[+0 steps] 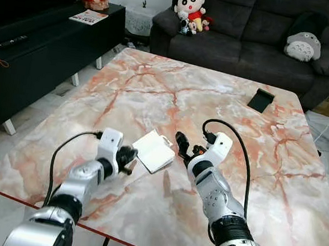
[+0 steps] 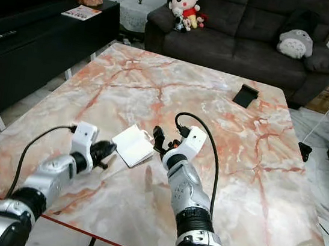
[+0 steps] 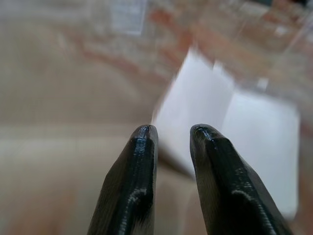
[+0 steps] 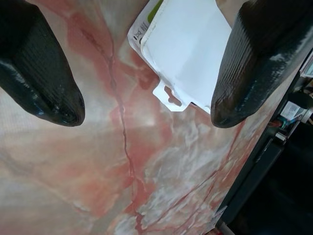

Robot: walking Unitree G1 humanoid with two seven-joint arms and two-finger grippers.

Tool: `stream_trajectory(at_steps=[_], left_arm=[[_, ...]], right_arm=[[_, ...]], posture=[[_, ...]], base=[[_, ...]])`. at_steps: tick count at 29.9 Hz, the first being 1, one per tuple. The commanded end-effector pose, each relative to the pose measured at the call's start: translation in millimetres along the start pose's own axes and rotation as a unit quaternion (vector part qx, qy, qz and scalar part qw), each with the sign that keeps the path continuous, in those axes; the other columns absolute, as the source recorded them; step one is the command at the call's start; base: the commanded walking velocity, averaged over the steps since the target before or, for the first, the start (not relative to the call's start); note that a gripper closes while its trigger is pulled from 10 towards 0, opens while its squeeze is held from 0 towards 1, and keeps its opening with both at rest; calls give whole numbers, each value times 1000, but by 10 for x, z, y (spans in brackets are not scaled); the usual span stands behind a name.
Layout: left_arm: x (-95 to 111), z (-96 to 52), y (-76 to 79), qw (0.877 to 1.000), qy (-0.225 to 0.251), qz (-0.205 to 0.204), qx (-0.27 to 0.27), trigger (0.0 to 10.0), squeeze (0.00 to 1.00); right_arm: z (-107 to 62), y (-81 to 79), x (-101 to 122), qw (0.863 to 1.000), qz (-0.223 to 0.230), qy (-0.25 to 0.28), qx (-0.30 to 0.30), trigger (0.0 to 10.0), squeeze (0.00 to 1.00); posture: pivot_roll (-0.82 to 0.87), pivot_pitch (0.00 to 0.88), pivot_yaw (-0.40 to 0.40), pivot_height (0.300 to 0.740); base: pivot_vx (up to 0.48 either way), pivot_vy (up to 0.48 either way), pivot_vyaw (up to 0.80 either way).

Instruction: Picking trash to rubbish bin

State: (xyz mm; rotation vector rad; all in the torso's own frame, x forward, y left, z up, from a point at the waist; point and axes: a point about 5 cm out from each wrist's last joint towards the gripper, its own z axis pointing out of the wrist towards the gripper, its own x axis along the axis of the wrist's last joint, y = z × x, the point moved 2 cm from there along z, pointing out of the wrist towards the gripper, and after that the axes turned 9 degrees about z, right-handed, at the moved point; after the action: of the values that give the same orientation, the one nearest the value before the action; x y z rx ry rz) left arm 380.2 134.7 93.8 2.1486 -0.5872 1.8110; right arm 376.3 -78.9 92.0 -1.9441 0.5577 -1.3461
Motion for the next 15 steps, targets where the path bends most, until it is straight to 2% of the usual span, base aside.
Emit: stream_trajectory(at_steps=[1, 4, 9, 14, 15], left_arm=[[122, 29, -15, 1000, 11, 2, -12, 10000, 0], [330, 67, -63, 999, 27, 13, -26, 10000, 0], [411, 92, -75, 999, 21, 11, -42, 10000, 0], [357, 100, -67, 998, -1, -11, -57, 10000, 0], [278, 93, -42, 997, -17, -24, -66, 10000, 0]], right_arm=[[-5, -37, 5, 1000, 7, 5, 3, 10000, 0], [-9, -35, 6, 1000, 6, 5, 3, 10000, 0], [-11, -38, -2, 1000, 7, 3, 3, 10000, 0], [-13, -47, -26, 1000, 9, -2, 4, 10000, 0], [-17, -55, -42, 1000, 14, -8, 5, 10000, 0]], posture=[[-31, 0, -54, 740], [-29, 0, -52, 740], [-27, 0, -51, 740], [-29, 0, -49, 740], [-33, 0, -48, 740]], base=[[0, 0, 0], [0, 0, 0], [0, 0, 0], [0, 0, 0], [0, 0, 0]])
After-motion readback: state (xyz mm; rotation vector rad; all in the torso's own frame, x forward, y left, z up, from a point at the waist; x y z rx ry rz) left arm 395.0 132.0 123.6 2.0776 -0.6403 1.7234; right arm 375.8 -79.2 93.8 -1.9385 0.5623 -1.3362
